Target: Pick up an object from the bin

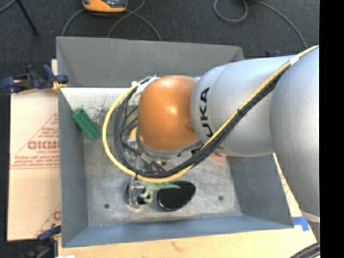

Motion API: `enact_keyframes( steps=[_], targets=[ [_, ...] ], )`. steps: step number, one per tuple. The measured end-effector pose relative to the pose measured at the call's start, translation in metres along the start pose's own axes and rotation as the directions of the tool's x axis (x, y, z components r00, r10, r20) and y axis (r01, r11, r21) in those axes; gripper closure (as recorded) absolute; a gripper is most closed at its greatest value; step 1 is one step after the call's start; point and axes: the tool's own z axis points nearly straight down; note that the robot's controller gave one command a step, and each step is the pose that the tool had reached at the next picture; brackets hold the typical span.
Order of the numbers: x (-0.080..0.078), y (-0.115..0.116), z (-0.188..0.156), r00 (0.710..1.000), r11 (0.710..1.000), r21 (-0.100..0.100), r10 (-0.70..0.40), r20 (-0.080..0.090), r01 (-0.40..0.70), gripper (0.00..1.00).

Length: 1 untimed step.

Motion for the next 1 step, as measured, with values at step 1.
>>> enact_keyframes(
  steps=[1],
  targets=[
    [0.0233, -0.0506, 0.0807, 0.988, 0.988, -0.007, -0.152, 0.025, 0.152, 1.00]
  ],
)
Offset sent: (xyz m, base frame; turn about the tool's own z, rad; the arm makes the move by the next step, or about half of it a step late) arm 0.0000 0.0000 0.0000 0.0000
